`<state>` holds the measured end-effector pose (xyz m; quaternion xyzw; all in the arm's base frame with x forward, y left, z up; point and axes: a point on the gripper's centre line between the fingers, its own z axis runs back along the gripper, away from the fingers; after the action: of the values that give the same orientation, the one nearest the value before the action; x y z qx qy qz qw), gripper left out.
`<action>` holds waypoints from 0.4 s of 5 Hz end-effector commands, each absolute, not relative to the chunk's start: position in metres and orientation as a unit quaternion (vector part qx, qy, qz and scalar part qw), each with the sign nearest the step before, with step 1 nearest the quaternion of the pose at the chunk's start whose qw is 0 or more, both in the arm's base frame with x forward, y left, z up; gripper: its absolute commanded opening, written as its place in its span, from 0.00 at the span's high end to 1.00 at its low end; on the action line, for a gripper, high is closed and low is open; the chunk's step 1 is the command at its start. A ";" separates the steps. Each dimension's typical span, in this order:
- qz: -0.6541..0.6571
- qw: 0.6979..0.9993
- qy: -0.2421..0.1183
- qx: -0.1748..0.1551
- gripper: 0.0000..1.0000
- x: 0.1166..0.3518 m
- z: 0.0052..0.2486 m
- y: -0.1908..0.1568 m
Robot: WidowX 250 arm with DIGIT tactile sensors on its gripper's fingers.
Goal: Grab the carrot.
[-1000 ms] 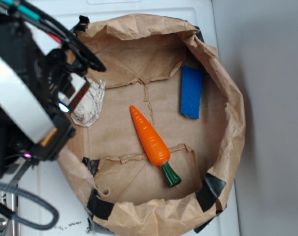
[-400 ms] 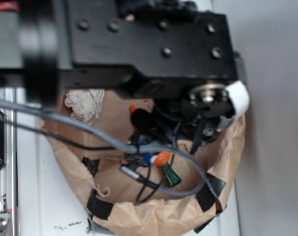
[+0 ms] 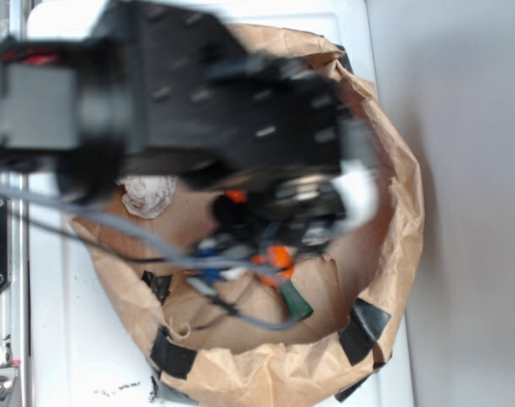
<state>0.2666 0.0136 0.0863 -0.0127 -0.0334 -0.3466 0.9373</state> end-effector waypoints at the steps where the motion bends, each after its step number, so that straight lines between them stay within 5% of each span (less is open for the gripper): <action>1: -0.366 0.929 -0.049 0.015 0.00 0.272 0.067 0.005; 2: -0.386 0.921 -0.053 0.009 0.00 0.279 0.046 -0.011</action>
<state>0.2809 -0.0039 0.0379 -0.0002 -0.0351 -0.3777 0.9253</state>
